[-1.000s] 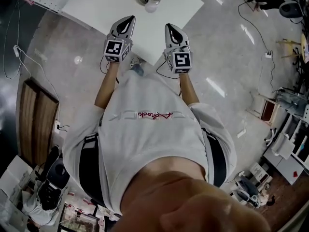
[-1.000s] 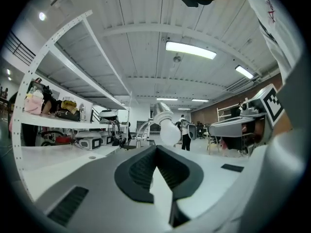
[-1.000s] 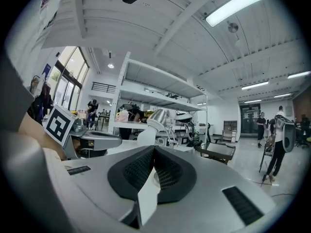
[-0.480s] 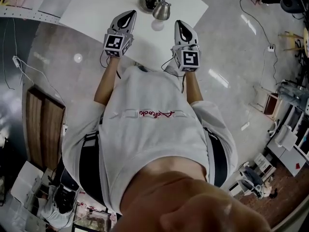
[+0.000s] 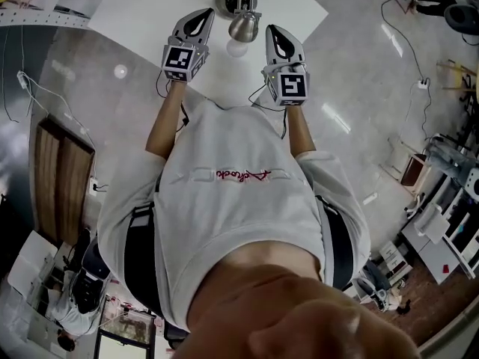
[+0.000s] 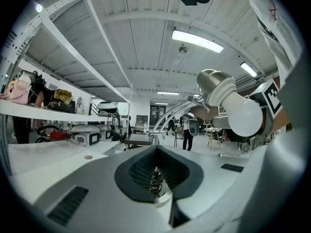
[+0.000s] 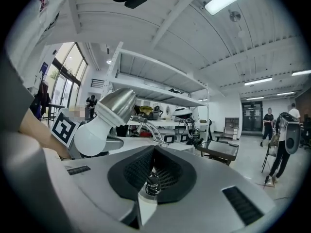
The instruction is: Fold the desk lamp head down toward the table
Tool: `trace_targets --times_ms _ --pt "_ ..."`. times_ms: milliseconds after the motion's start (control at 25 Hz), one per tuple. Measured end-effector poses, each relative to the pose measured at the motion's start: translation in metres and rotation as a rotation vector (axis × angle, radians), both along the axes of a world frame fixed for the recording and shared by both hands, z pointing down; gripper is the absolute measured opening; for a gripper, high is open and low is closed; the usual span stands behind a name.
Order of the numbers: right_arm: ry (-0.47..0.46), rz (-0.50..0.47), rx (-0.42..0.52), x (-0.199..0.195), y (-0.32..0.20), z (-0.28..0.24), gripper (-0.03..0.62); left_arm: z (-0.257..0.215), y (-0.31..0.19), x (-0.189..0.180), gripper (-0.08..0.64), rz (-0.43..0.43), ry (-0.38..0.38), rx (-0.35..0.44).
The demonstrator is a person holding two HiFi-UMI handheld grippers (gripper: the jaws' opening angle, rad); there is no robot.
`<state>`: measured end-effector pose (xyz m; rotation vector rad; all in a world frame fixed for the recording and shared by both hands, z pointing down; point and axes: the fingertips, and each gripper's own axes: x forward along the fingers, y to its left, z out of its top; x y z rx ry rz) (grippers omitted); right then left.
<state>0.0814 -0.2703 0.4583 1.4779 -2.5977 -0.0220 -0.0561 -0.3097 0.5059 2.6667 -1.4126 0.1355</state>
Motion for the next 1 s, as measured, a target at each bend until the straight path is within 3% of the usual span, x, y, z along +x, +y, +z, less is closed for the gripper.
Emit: trace_targets --times_ms 200,360,400,1000 --pt "-0.005 0.001 -0.014 -0.003 -0.005 0.005 0.023 0.01 -0.004 0.0 0.028 0.011 -0.02 -0.013" --pt "-0.004 0.012 -0.045 -0.002 -0.005 0.016 0.023 0.027 -0.01 0.014 0.208 0.108 0.017 -0.046" --pt "-0.003 0.013 -0.052 -0.001 -0.006 0.019 0.023 0.032 -0.013 0.018 0.216 0.136 0.032 -0.052" --pt "0.005 0.014 -0.125 -0.008 -0.012 0.042 0.023 0.075 -0.09 0.062 0.218 0.289 -0.002 -0.1"
